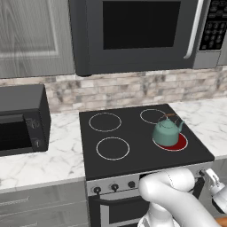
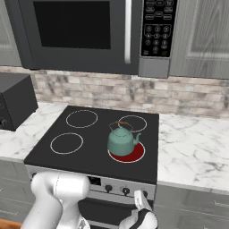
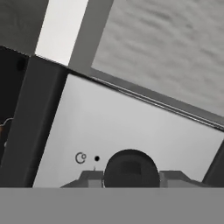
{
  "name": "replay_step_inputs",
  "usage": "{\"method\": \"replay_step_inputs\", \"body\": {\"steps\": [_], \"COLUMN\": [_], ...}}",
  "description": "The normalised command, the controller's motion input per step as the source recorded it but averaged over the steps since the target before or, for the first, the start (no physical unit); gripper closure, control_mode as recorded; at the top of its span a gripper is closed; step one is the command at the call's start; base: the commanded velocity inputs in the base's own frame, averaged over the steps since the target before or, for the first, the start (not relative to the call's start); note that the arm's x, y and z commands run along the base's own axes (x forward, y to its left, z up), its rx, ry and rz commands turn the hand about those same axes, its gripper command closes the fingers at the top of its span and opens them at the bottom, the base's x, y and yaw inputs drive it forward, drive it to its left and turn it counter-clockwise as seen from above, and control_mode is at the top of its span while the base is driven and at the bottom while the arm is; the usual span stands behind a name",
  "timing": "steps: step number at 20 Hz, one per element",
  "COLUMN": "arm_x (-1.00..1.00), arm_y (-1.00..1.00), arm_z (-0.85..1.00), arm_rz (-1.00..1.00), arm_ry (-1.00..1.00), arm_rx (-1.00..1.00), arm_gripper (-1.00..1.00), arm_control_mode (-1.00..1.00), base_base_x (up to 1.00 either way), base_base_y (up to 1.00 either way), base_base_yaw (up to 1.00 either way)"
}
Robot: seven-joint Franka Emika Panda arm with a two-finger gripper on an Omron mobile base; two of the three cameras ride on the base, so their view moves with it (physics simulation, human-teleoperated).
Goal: Lower the heat of the kettle.
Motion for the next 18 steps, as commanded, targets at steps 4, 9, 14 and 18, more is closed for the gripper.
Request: {"method": "replay_step_inputs", "body": {"steps": [4, 9, 14, 18], "arm_x": [-0.13, -0.12, -0.11, -0.1], "arm_y": [0.0, 0.0, 0.0, 0.0], "arm_z": [0.03, 0.05, 0.05, 0.06], "arm_rz": [-0.01, -0.01, -0.01, -0.02], "arm_ry": [0.0, 0.0, 0.0, 0.0], "arm_rx": [0.22, 0.22, 0.23, 0.23], "arm_gripper": [1.0, 1.0, 1.0, 1.0], "arm_control_mode": [-1.0, -1.0, -1.0, -1.0], "base_base_x": [0.0, 0.0, 0.0, 0.0], "base_base_y": [0.0, 0.0, 0.0, 0.0], "base_base_yaw": [0.0, 0.0, 0.0, 0.0]}}
